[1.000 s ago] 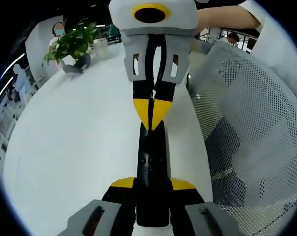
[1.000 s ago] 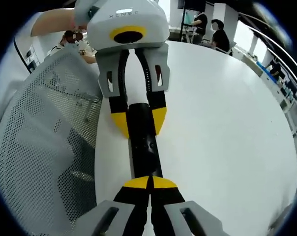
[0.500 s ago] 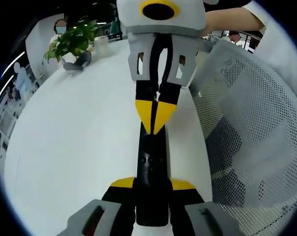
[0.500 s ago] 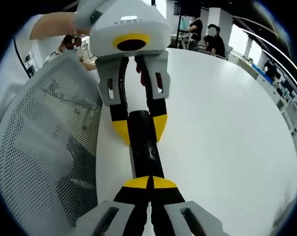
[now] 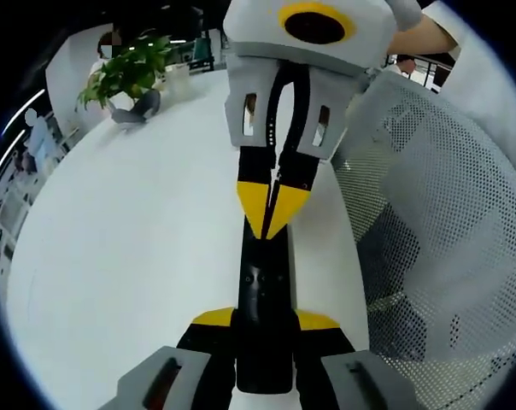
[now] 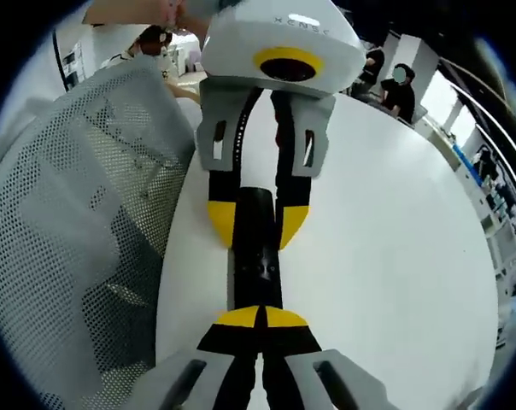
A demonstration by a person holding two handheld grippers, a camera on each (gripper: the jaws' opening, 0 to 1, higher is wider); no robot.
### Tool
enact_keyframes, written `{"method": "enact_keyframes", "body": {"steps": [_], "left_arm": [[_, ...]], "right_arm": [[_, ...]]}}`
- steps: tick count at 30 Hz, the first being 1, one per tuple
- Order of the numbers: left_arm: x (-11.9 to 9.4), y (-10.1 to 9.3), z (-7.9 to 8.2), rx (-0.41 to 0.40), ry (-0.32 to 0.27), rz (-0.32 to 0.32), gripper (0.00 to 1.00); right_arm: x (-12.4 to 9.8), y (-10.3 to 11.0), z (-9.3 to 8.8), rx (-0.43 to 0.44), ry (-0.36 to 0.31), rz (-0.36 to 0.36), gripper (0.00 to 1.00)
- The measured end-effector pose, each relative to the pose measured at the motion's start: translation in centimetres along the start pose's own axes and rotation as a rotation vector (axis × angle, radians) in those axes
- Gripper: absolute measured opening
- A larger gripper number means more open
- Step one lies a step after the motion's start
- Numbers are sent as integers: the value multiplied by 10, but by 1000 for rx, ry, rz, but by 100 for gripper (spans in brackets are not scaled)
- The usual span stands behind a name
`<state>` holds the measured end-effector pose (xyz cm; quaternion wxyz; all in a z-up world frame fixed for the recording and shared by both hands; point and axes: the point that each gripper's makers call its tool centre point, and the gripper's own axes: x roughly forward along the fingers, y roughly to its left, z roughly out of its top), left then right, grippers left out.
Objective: Press the specified remote control buttons in sequence, fully releasing each button before pressing the next.
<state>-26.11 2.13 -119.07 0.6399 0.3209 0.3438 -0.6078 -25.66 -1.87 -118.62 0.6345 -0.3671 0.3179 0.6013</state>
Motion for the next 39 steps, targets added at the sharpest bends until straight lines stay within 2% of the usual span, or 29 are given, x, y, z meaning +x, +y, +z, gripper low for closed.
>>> {"method": "enact_keyframes", "body": {"steps": [4, 6, 9, 12, 20, 26, 30, 32, 34, 36, 37, 39], "left_arm": [[0, 0, 0, -6, -3, 1, 24], [0, 0, 0, -6, -3, 2, 24], [0, 0, 0, -7, -1, 3, 24], [0, 0, 0, -7, -2, 2, 24], [0, 0, -1, -11, -18, 4, 24], [0, -1, 0, -13, -21, 5, 24], [0, 0, 0, -16, -21, 9, 24], [0, 0, 0, -14, -15, 9, 24], [0, 0, 0, -8, -11, 8, 24], [0, 0, 0, -7, -11, 6, 24], [0, 0, 0, -6, -12, 6, 24], [0, 0, 0, -6, -12, 5, 24]], "right_arm": [[-1, -2, -1, 51, -41, 11, 0], [-1, 0, 0, 115, -68, 26, 0], [-1, -6, 0, 107, -72, 2, 9], [1, -4, 5, 109, -83, 18, 11], [4, 1, 6, 55, -55, 43, 10], [5, -2, 7, 112, -42, 76, 8], [6, 0, 8, 80, 50, 69, 6], [5, 2, 9, 66, 66, 62, 6], [3, 2, 8, 78, 47, 53, 7], [1, 3, 10, 76, -32, 49, 8], [1, 3, 11, 73, -45, 45, 8], [-1, 4, 11, 25, -90, 19, 7]]}}
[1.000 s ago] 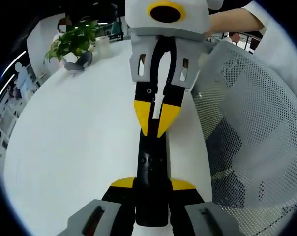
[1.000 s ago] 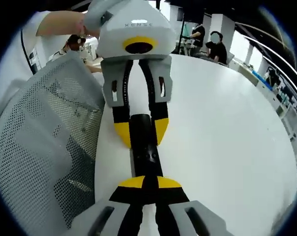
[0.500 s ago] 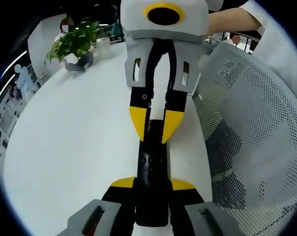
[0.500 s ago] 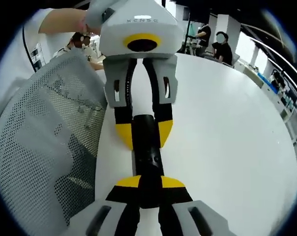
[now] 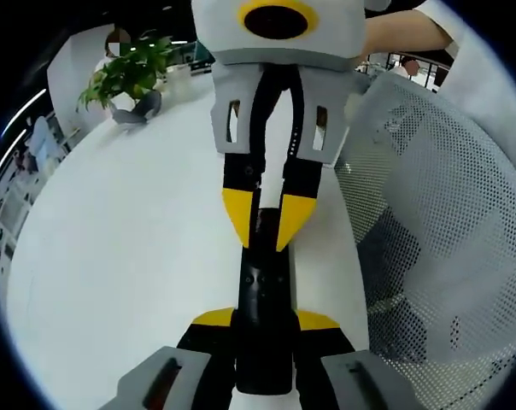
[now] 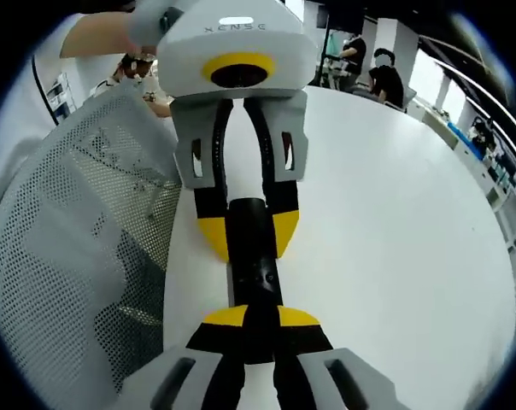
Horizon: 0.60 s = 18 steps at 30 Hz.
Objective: Press the specified remote control buttons in sequence, fully releasing each button before pressing the next.
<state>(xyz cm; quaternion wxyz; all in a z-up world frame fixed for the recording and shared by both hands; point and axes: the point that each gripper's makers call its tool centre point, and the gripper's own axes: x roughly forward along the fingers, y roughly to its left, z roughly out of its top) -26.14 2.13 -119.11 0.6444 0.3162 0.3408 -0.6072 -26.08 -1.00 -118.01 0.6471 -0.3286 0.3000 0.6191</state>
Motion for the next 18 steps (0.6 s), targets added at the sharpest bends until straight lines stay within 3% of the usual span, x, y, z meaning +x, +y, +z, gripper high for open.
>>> {"method": "enact_keyframes", "body": {"steps": [7, 14, 18], "left_arm": [[0, 0, 0, 2, 1, -2, 24], [0, -1, 0, 2, 4, -2, 24], [0, -1, 0, 1, 6, -2, 24]], "right_arm": [[2, 1, -1, -32, -30, 10, 5], [5, -2, 0, 0, -1, 59, 5], [6, -2, 0, 54, 56, 55, 5]]}}
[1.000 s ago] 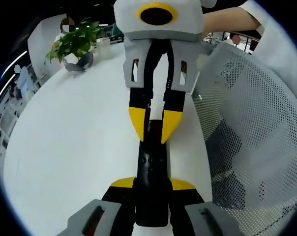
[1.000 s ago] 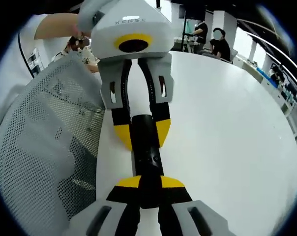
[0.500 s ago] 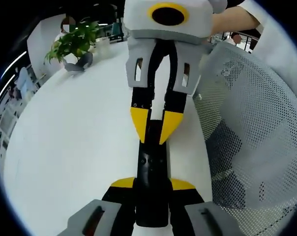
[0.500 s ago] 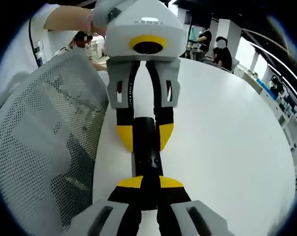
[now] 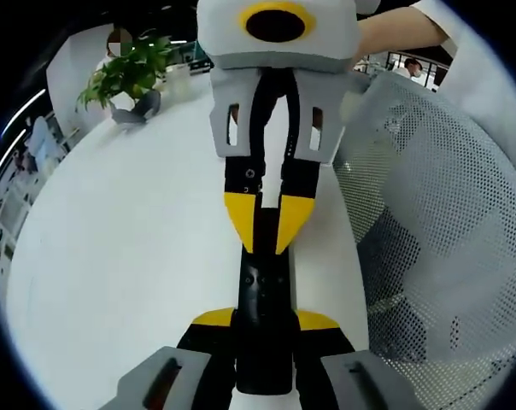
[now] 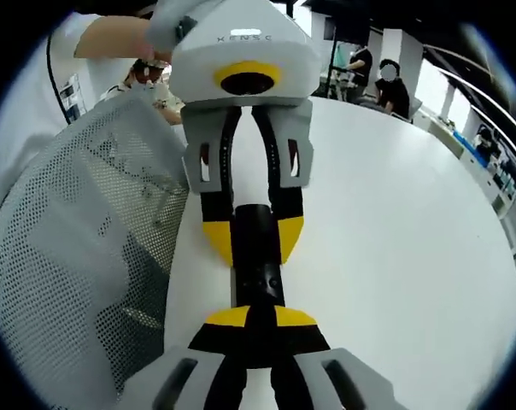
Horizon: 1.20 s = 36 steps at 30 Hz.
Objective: Press the specified remote control buttons in sequence, fully releasing each button before pressing the next.
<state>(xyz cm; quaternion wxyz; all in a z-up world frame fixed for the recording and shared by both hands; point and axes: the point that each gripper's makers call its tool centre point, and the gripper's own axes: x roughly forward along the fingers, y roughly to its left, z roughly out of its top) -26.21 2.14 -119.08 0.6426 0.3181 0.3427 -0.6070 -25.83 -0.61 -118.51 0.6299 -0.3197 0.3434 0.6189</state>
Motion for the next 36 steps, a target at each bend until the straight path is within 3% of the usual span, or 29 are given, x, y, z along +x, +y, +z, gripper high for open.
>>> {"method": "enact_keyframes", "body": {"steps": [4, 6, 8, 13, 22, 24, 26, 29, 32, 36], "left_arm": [[0, 0, 0, 6, 12, -2, 24], [0, 0, 0, 7, 16, -3, 24], [0, 0, 0, 4, 16, -2, 24], [0, 0, 0, -2, 11, 1, 24], [1, 0, 1, -7, 9, 5, 24], [1, 0, 1, -8, 8, 5, 24], [1, 0, 1, -7, 7, 4, 24], [1, 0, 1, -6, 9, 3, 24], [1, 0, 1, -10, 3, 6, 24], [0, 0, 1, -11, -2, 7, 24]], "right_arm": [[1, 1, 1, 13, 47, -25, 5], [0, -1, 2, 118, 30, -45, 4], [0, -2, 3, 134, -9, -66, 4], [-2, 2, 4, 28, -61, -82, 4], [2, 2, 4, -150, 5, -21, 4], [3, 1, 4, -116, 29, 3, 4], [4, 0, 3, -12, 59, 21, 4], [4, -1, 4, 57, 98, -18, 3], [3, 0, 5, 76, 86, -67, 3], [0, -1, 6, 162, 13, -138, 3]]}}
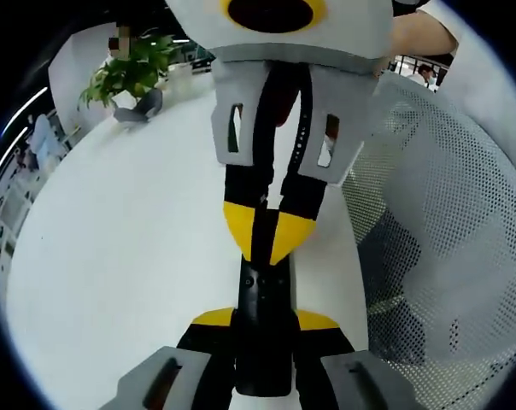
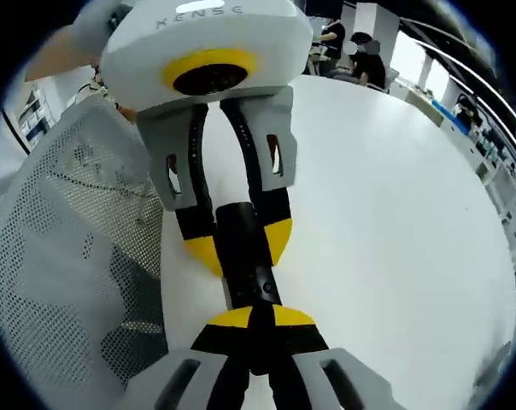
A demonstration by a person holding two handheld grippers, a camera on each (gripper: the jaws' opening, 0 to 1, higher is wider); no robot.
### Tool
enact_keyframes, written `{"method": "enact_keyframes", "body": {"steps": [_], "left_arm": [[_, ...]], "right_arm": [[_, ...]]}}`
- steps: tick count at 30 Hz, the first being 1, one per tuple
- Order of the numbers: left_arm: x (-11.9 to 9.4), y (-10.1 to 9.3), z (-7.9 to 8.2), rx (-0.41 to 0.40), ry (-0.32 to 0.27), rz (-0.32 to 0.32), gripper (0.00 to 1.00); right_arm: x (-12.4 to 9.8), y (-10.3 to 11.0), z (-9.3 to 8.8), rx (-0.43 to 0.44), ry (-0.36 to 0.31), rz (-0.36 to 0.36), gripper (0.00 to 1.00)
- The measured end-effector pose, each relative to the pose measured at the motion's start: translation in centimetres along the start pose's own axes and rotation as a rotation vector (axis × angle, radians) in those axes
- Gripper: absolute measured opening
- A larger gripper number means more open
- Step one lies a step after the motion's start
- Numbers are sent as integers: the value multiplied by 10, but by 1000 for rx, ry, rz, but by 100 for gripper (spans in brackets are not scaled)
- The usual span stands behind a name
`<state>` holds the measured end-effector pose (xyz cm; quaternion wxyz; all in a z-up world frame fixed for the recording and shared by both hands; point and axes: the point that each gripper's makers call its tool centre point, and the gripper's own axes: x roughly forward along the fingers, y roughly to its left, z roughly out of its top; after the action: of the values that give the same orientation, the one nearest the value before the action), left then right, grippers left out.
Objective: Press the specified remote control buttons in sequence, fully releasing each button before pressing the next.
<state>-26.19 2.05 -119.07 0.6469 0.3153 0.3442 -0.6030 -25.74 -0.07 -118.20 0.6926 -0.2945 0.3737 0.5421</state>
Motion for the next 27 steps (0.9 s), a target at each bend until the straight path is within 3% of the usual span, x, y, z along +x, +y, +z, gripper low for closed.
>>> {"method": "enact_keyframes", "body": {"steps": [3, 8, 14, 16, 17, 19, 27], "left_arm": [[0, 0, 0, 1, 2, 0, 24], [0, 0, 0, -3, 4, 2, 24], [0, -1, 0, -7, 2, 4, 24], [0, 0, 0, -6, 2, 3, 24], [0, 0, 0, -6, 1, 2, 24], [0, 0, 0, -6, 0, 3, 24], [0, -1, 0, -5, -3, 3, 24]], "right_arm": [[-1, 3, 1, -157, -25, -32, 3], [1, 7, 0, -298, -29, 1, 0], [4, 1, 0, -183, -37, 102, 0], [4, 0, 1, -63, -31, 147, 0], [6, -10, 2, -26, -27, 110, 0], [3, -1, 1, 34, -13, 146, 0], [-2, 6, 3, -68, -78, 93, 0]]}}
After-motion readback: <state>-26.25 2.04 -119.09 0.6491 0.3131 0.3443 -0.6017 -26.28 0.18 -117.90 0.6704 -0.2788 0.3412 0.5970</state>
